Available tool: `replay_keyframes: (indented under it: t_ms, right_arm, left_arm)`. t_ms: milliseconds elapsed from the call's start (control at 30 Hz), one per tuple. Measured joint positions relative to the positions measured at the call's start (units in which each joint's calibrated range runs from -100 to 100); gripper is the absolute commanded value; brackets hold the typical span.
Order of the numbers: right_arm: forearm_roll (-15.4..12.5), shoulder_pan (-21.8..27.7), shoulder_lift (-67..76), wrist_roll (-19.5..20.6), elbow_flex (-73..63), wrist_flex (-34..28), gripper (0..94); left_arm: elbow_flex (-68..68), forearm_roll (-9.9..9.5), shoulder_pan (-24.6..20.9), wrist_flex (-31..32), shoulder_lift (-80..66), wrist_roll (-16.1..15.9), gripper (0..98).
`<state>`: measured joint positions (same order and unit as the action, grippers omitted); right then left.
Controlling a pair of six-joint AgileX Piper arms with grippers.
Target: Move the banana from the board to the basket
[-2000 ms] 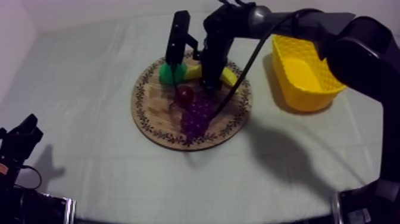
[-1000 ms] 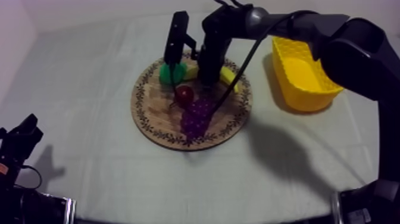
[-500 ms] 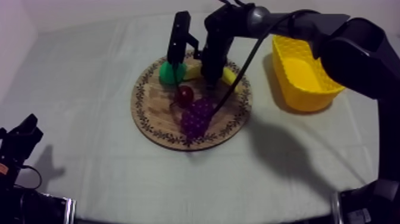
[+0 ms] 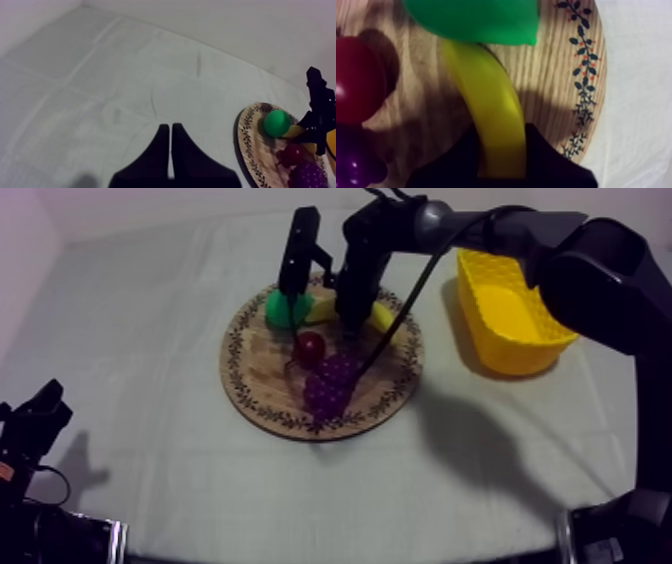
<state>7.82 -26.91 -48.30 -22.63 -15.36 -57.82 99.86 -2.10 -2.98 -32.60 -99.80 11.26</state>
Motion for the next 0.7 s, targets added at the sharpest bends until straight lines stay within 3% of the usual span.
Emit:
replay_keyframes:
  t_ms: [700]
  right_arm:
    - [-0.97,2.33,9.54,-1.04,0.38,-2.68,4.7]
  left_arm:
    - [0.00,0.00,0.00,0.00,0.00,0.00,0.1]
